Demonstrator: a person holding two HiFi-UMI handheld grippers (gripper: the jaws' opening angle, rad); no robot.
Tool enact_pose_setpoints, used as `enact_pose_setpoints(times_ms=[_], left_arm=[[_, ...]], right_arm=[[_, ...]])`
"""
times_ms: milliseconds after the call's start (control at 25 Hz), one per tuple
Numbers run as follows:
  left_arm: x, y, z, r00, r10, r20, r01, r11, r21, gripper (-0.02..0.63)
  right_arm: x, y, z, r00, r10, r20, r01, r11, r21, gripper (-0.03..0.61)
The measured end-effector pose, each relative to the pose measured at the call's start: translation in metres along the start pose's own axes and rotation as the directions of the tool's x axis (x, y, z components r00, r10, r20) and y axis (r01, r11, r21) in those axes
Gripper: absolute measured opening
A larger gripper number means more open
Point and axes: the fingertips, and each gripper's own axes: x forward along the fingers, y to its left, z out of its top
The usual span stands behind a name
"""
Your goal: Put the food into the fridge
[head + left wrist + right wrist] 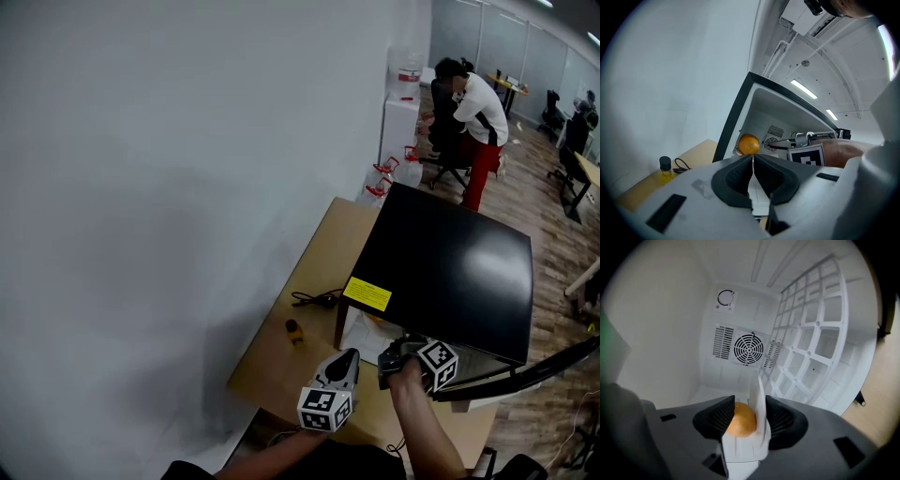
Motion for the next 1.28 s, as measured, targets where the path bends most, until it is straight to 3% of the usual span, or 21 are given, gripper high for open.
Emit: enact_pose_setpoints(times_ms=[200,400,600,920,1080,1280], left_arm=[[-0.001,-0.007,-0.006,1.000,-0.007,-0.011,0.007,1.000,0.004,0.021],[0.009,-0.016,-0.008,0.999,-0.029,-0.016,0.029,0.999,0.025,0.021],[0.020,-0.022,-0.005,0.999,-0.041,-0.017,0.042,0.997,0.059,0.021],[0.044,-0.022,-0.013,0.998,-0.045,-0.050,0.050,0.993,0.106,0.021],[0.045,-0.018,-0.016,0.998,-0.035,-0.059,0.041,0.995,0.095,0.021],[0.040,-0.017,-0.015,0.998,-0.034,-0.056,0.039,0.995,0.089,0.021]], right_arm=[[-0.004,0.002,0.003,1.000,-0.024,-0.015,0.022,0.996,-0.087,0.298],[-0.004,0.006,0.002,0.999,-0.001,-0.051,-0.008,0.986,-0.167,0.298],[-0.006,0.006,0.000,0.998,-0.002,-0.066,-0.009,0.987,-0.159,0.296],[-0.005,0.008,-0.001,0.998,0.004,-0.066,-0.021,0.966,-0.257,0.290],[-0.006,0.007,0.001,0.998,-0.017,-0.055,-0.004,0.928,-0.372,0.290],[-0.005,0.008,0.003,0.998,-0.046,-0.035,0.021,0.850,-0.527,0.273]])
